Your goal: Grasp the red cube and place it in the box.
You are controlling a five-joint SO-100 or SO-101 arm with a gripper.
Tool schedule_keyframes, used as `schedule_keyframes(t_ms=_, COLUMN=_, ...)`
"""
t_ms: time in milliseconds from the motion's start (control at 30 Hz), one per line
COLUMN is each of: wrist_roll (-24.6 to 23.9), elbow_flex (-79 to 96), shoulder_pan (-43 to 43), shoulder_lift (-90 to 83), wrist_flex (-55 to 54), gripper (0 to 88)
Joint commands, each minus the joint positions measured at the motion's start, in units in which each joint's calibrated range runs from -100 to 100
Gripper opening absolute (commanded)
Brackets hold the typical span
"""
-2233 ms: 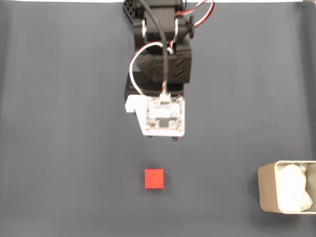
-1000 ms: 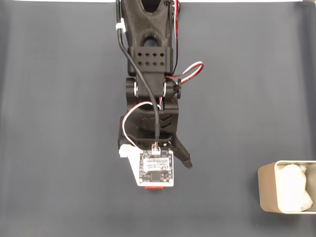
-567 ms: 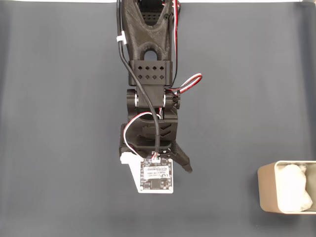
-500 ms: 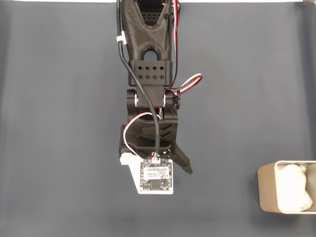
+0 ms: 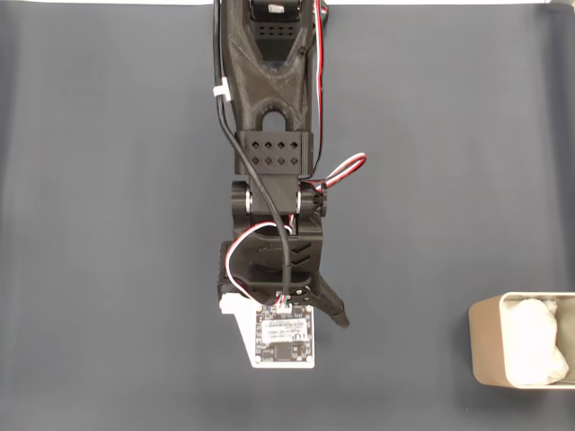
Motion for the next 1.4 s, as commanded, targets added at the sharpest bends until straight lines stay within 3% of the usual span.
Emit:
schedule_keyframes(t_ms=0, wrist_roll=-0.29, elbow_flex=-3.46, shoulder_pan=0.07, shoulder_lift=-0.08, wrist_flex=-0.91, gripper=39.9)
schedule_keyframes(t_ms=1367, wrist_roll=-0.44, elbow_flex=-2.19, shoulder_pan=-0.99, shoulder_lift=0.78, wrist_flex=-1.16, gripper=38.6)
